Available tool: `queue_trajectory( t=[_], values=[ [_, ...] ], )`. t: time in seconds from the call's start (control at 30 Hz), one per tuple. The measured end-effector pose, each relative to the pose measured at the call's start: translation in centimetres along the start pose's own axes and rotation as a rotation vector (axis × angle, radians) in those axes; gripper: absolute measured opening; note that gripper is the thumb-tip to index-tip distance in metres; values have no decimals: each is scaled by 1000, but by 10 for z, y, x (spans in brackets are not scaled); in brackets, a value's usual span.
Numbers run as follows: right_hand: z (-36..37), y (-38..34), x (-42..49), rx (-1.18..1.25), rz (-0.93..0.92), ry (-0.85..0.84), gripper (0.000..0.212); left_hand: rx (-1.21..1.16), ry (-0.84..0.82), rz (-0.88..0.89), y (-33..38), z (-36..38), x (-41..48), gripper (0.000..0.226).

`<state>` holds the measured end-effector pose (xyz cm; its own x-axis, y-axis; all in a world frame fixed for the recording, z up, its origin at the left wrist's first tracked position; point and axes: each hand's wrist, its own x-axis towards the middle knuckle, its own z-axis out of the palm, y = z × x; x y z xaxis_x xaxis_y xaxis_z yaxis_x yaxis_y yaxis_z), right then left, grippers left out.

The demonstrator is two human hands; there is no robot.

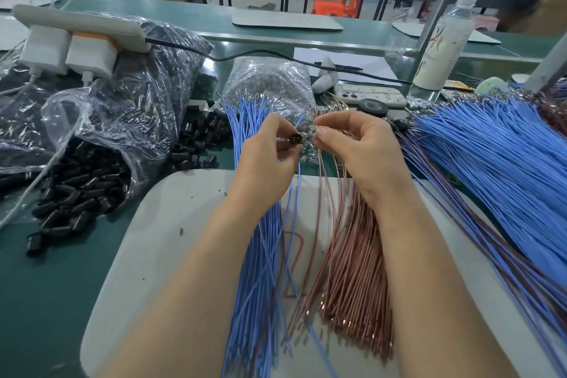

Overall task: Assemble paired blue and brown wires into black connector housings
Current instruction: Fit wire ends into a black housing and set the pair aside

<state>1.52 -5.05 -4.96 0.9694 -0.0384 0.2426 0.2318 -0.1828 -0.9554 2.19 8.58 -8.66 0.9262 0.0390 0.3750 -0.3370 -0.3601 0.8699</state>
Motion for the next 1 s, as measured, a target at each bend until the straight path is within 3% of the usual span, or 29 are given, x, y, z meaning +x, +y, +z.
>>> queue_trajectory(
  t=[0.23,0.4,0.57,0.73,0.87,1.0],
  values=[
    [5,19,7,-434,-33,111,11,29,44,23,2,-1,0,17],
    [21,36,7,-667,-1,-9,12,61,63,42,4,-2,0,18],
    [17,38,8,-786,-31,64,22,55,60,32,4,-1,-1,18],
    [22,45,12,-982,60,-46,25,53,42,41,3,0,-1,18],
    [20,44,10,-885,22,12,15,55,24,36,0,0,-1,19],
    [13,23,7,-378,-81,110,6,41,12,25,-1,1,0,20]
  ],
)
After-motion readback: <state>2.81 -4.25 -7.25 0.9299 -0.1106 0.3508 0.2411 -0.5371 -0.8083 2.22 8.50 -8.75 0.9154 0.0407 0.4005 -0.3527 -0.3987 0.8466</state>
